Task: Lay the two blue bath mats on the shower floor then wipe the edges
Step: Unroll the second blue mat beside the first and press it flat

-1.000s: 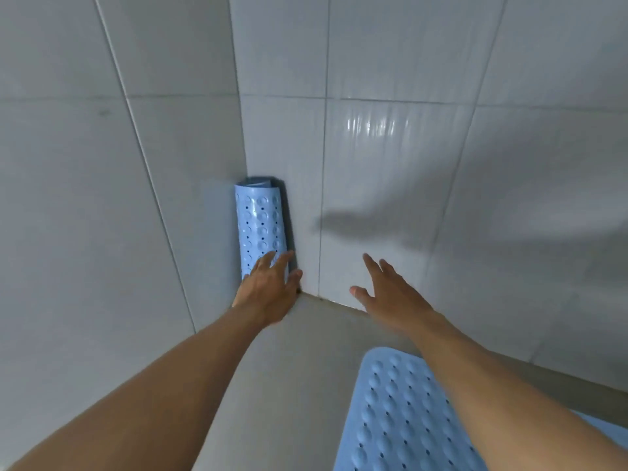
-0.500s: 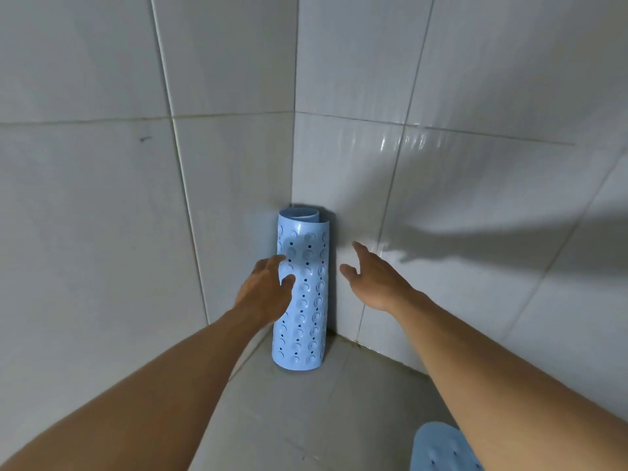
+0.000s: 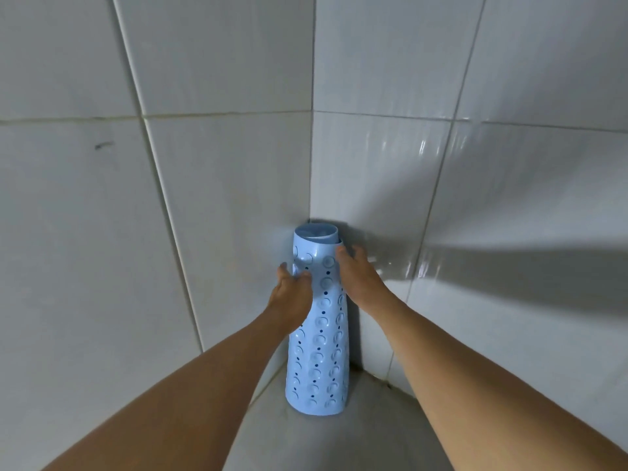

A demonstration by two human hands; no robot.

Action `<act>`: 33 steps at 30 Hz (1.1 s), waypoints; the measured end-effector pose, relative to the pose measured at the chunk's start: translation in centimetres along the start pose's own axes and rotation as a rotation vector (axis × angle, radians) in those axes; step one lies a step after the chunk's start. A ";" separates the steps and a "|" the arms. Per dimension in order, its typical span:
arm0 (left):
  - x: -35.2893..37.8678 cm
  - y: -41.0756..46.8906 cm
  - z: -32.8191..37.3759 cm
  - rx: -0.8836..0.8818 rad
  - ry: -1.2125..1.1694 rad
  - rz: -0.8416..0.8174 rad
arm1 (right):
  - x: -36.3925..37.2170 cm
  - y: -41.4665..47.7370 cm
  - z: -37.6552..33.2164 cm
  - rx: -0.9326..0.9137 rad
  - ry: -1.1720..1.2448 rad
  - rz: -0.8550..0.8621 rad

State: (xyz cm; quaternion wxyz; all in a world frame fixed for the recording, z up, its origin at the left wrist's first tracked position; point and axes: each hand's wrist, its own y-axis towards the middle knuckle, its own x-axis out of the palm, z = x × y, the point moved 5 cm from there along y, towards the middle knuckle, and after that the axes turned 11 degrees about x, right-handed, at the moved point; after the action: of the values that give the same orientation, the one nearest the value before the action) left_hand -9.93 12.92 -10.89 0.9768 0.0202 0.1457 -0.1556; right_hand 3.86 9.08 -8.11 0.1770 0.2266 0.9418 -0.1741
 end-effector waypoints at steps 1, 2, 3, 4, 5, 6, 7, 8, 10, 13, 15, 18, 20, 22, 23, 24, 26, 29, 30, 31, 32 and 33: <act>0.0 -0.3 0.6 -0.009 -0.006 -0.014 | 0.1 0.2 0.1 0.025 0.047 -0.024; -0.1 -0.6 1.1 -0.006 -0.007 -0.032 | 0.2 0.2 0.0 0.050 0.080 -0.050; -0.1 -1.1 1.8 -0.009 -0.021 -0.054 | 0.1 -0.1 0.0 0.059 0.116 -0.073; -0.2 -1.4 2.2 -0.016 -0.041 -0.072 | 0.0 -0.4 0.1 0.088 0.154 -0.099; -0.3 -1.9 2.3 -0.027 -0.053 -0.078 | -0.1 -0.9 0.3 0.133 0.197 -0.138; -0.4 -2.5 2.5 -0.030 -0.066 -0.083 | -0.3 -1.2 0.7 0.186 0.228 -0.168; -0.4 -3.2 2.8 -0.032 -0.099 -0.091 | -0.4 -1.6 1.1 0.221 0.250 -0.198; -0.4 -3.9 2.8 -0.043 -0.131 -0.099 | -0.6 -2.2 1.5 0.250 0.257 -0.217; -0.4 -5.4 2.4 -0.112 -0.188 -0.134 | -1.0 -3.5 2.0 0.300 0.285 -0.225; -0.8 -7.5 0.1 -0.342 -0.350 -0.196 | -1.6 -5.4 2.9 0.379 0.318 -0.288; -1.3 -8.3 -0.8 -0.431 -0.512 -0.210 | -2.3 -6.6 3.3 0.435 0.352 -0.378; -1.7 -9.6 -1.7 -0.466 -0.650 -0.203 | -3.3 -8.3 4.3 0.495 0.382 -0.456; -1.3 -11.0 -2.0 -0.492 -0.652 -0.217 | -3.7 -9.6 5.1 0.523 0.388 -0.471; -0.9 -12.8 -2.5 -0.510 -0.645 -0.230 | -3.7 -11.0 6.3 0.555 0.394 -0.482; -0.6 -13.7 -2.9 -0.517 -0.651 -0.235 | -3.7 -11.8 6.9 0.551 0.384 -0.478; -0.5 -14.6 -3.4 -0.522 -0.669 -0.244 | -3.7 -12.8 7.4 0.534 0.352 -0.460; -0.5 -16.4 -4.3 -0.534 -0.711 -0.299 | -3.9 -14.9 8.5 0.493 0.282 -0.398; -0.4 -19.0 -6.5 -0.551 -0.729 -0.442 | -3.7 -17.9 10.8 0.516 0.322 -0.378; -0.3 -19.8 -7.3 -0.553 -0.729 -0.471 | -3.5 -18.8 11.7 0.534 0.326 -0.386; -0.1 -20.5 -8.3 -0.568 -0.725 -0.477 | -3.2 -19.7 12.6 0.557 0.318 -0.394; 0.1 -21.1 -9.3 -0.591 -0.718 -0.466 | -2.8 -20.5 13.7 0.584 0.303 -0.410; 0.3 -21.7 -10.1 -0.613 -0.715 -0.453 | -2.3 -21.3 14.9 0.608 0.287 -0.435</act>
State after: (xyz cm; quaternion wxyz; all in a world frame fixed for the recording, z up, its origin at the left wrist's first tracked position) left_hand -19.22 -6.96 -20.48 0.8684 -0.3532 -0.1575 -0.3103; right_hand -0.81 -15.65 -14.99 -0.0723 0.0861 0.8884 -0.4450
